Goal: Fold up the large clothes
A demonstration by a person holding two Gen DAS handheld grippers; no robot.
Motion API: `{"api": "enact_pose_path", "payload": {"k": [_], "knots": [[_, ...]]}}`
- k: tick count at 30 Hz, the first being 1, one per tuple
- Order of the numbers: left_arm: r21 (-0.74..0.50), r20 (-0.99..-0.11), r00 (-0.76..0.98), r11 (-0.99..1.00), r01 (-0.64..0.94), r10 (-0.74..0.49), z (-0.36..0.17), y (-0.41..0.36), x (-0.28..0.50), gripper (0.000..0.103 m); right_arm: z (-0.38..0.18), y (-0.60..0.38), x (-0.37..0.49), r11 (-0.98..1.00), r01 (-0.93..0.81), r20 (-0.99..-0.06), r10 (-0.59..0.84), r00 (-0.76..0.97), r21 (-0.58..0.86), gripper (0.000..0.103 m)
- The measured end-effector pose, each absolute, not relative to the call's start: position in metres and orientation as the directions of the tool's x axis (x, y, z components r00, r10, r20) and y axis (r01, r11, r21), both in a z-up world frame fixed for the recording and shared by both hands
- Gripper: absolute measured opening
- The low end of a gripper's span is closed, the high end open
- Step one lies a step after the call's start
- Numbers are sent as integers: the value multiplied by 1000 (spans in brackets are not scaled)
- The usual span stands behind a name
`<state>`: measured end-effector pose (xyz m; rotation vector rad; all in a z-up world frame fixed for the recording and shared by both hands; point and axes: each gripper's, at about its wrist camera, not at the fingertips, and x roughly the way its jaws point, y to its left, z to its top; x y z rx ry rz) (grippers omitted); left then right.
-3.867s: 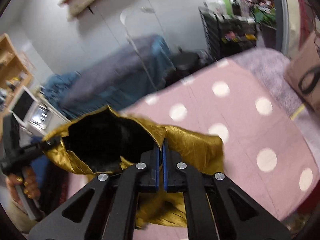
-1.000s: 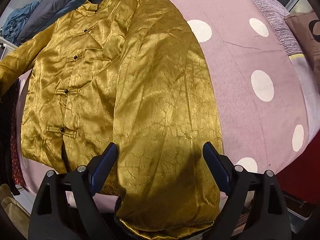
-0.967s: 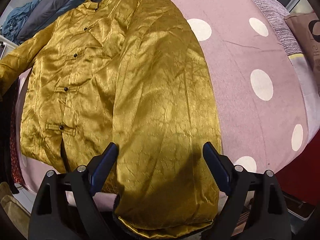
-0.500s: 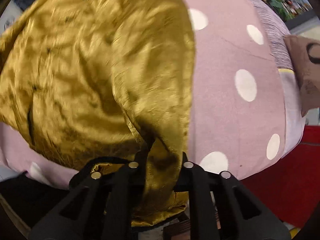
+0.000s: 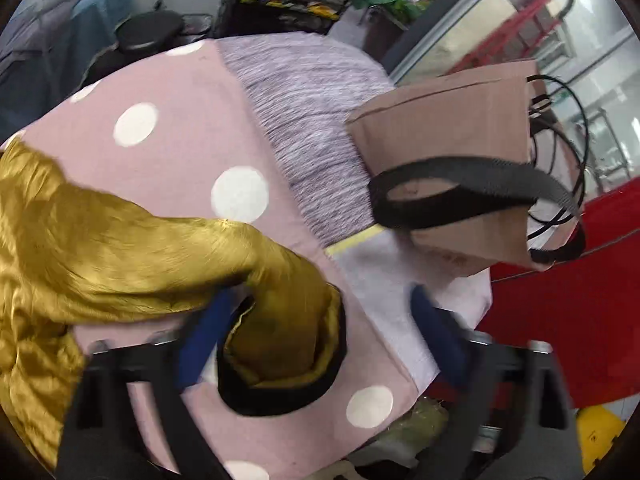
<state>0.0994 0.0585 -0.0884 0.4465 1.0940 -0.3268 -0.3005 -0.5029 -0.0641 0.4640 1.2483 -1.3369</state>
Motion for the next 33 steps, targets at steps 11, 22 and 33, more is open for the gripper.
{"api": "enact_pose_path", "payload": {"k": [11, 22, 33], "knots": [[141, -942, 330, 808, 571, -68, -131, 71, 85, 97, -141, -348, -231, 690, 723, -976, -129, 173, 36, 92], [17, -997, 69, 704, 710, -45, -211, 39, 76, 89, -224, -266, -288, 525, 790, -946, 233, 225, 317, 79], [-78, -987, 20, 584, 808, -159, -176, 54, 44, 15, -190, -242, -318, 551, 745, -927, 236, 291, 375, 14]]}}
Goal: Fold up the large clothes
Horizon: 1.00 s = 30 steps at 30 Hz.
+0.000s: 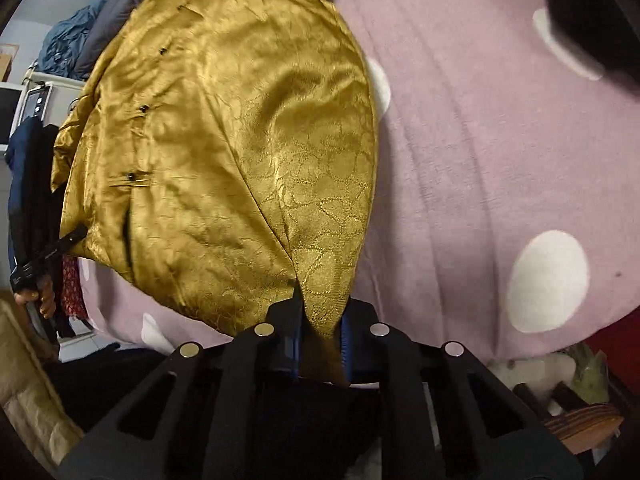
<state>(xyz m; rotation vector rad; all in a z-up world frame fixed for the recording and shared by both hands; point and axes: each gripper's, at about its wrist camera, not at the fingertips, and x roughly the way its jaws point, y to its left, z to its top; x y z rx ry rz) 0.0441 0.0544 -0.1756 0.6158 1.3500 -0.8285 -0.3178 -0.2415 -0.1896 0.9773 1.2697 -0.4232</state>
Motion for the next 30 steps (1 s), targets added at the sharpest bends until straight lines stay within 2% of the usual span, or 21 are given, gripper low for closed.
{"api": "enact_pose_path", "payload": {"k": [5, 10, 12, 13, 14, 15, 16, 17, 21, 24, 27, 30], "knots": [[-136, -984, -40, 598, 790, -172, -168, 98, 39, 15, -177, -266, -343, 541, 760, -931, 263, 254, 361, 12], [-92, -995, -49, 637, 766, -85, -201, 117, 14, 17, -200, -255, -360, 530, 788, -938, 305, 166, 312, 12], [-59, -997, -17, 669, 741, -69, -210, 116, 11, 29, -210, -255, -358, 514, 806, -940, 310, 144, 293, 14], [-42, -998, -4, 683, 730, -58, -212, 115, 11, 35, -217, -262, -354, 518, 809, -944, 303, 130, 278, 24], [-26, -999, 7, 695, 718, -45, -213, 115, 12, 52, -219, -260, -355, 528, 813, -952, 290, 99, 246, 30], [-4, -999, 21, 708, 706, -26, -213, 116, 16, 66, -218, -260, -352, 537, 815, -957, 283, 69, 217, 43], [16, -999, 35, 716, 697, -12, -212, 119, 20, 71, -219, -255, -352, 547, 815, -961, 275, 42, 192, 50], [33, -999, 51, 725, 688, -2, -207, 122, 27, 76, -216, -258, -351, 561, 810, -965, 262, 26, 174, 51], [58, -990, 137, 772, 632, -38, -164, 133, 62, 78, -185, -282, -351, 570, 808, -982, 183, 50, 148, 62], [67, -974, 212, 804, 591, -75, -134, 133, 89, 79, -152, -313, -352, 523, 844, -993, 55, 106, 119, 62], [52, -961, 250, 808, 587, -120, -111, 114, 95, 79, -127, -348, -356, 499, 867, -990, -114, 79, 12, 62], [45, -953, 263, 788, 614, -151, -98, 86, 83, 80, -115, -371, -344, 528, 825, -955, -291, -47, -201, 62]]}}
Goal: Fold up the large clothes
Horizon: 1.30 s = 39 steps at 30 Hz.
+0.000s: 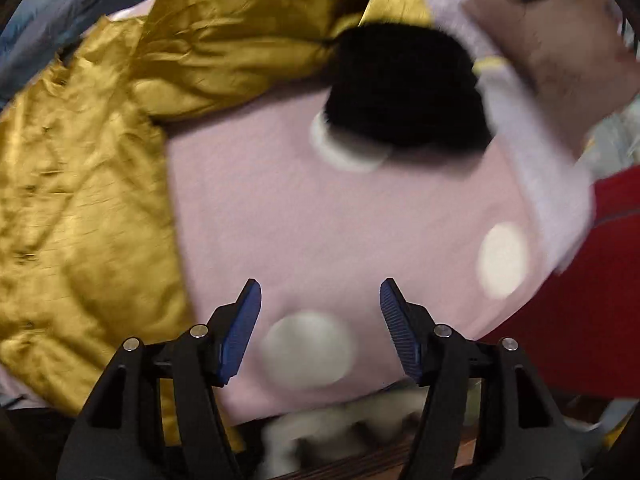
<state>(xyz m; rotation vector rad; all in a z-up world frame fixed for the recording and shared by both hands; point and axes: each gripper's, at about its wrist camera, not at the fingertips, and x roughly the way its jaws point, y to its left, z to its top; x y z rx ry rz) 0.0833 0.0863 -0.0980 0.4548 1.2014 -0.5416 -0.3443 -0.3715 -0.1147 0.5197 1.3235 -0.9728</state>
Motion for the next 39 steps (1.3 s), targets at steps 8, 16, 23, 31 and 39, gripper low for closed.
{"api": "enact_pose_path", "payload": {"k": [8, 16, 23, 31, 39], "knots": [[5, -964, 193, 716, 698, -182, -124, 5, 13, 80, -136, -410, -337, 554, 625, -797, -571, -196, -550, 62], [25, -962, 199, 665, 746, -187, -123, -30, -13, 80, -177, -429, -324, 533, 257, -589, -765, -260, -806, 72], [20, -965, 196, 695, 719, -176, -121, -32, -10, 83, -174, -487, -335, 506, 207, -544, -811, -216, -837, 72], [31, -967, 194, 678, 734, -166, -123, -35, -19, 84, -155, -472, -302, 572, 332, -644, -745, -173, -750, 23], [11, -966, 186, 687, 726, -180, -122, -33, -17, 85, -35, -500, -293, 613, 783, -874, -432, 223, -103, 15]]}}
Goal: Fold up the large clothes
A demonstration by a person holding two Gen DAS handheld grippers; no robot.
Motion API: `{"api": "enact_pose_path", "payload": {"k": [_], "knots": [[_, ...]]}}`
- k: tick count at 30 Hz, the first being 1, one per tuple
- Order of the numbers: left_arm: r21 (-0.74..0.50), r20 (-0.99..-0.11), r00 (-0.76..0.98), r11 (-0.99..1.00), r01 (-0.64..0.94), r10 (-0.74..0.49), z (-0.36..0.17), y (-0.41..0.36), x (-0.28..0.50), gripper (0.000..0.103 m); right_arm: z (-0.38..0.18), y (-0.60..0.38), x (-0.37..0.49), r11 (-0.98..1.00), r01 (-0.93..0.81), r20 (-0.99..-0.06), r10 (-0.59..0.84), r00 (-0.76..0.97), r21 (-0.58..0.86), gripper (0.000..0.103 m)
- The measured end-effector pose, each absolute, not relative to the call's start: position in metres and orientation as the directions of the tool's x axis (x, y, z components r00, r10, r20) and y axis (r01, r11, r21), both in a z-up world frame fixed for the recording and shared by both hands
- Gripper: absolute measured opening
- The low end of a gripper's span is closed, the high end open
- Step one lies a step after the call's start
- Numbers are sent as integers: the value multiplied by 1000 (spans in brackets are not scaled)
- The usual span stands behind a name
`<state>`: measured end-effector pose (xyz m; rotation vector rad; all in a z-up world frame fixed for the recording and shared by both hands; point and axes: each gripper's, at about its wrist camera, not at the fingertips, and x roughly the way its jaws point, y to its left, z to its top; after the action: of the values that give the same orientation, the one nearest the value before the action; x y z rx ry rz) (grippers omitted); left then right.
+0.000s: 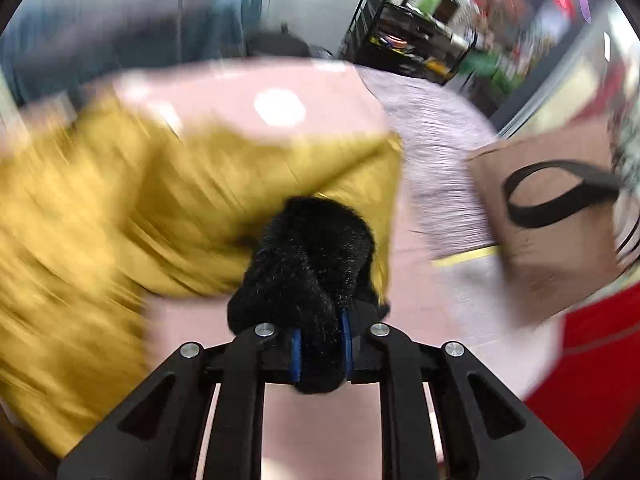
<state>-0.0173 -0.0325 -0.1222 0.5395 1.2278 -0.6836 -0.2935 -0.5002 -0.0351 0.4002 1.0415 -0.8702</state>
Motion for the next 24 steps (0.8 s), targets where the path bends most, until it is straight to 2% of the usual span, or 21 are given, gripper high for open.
{"api": "enact_pose_path", "payload": {"k": [2, 5, 7, 12, 14, 20, 24], "knots": [[9, -965, 186, 684, 730, -186, -121, -33, -17, 85, -5, -498, -291, 591, 795, -870, -313, 381, 136, 15], [0, -960, 189, 679, 734, -204, -117, -33, -18, 85, 34, -485, -278, 565, 714, -787, -172, 592, 414, 15], [-9, -959, 187, 680, 733, -214, -115, -31, -17, 85, 60, -473, -267, 563, 620, -702, -95, 706, 547, 15], [-37, -957, 178, 701, 712, -231, -115, -22, -12, 85, 93, -451, -231, 481, 395, -508, 125, 852, 782, 15], [-57, -955, 171, 715, 696, -243, -115, -16, -8, 85, 97, -438, -203, 460, 316, -449, 215, 868, 830, 15], [-57, -949, 196, 748, 661, -245, -112, -1, 1, 85, 62, -376, -96, 548, 364, -585, 303, 752, 753, 15], [-59, -952, 200, 780, 623, -232, -115, 16, 10, 85, 25, -341, -29, 538, 371, -609, 377, 698, 757, 15]]}}
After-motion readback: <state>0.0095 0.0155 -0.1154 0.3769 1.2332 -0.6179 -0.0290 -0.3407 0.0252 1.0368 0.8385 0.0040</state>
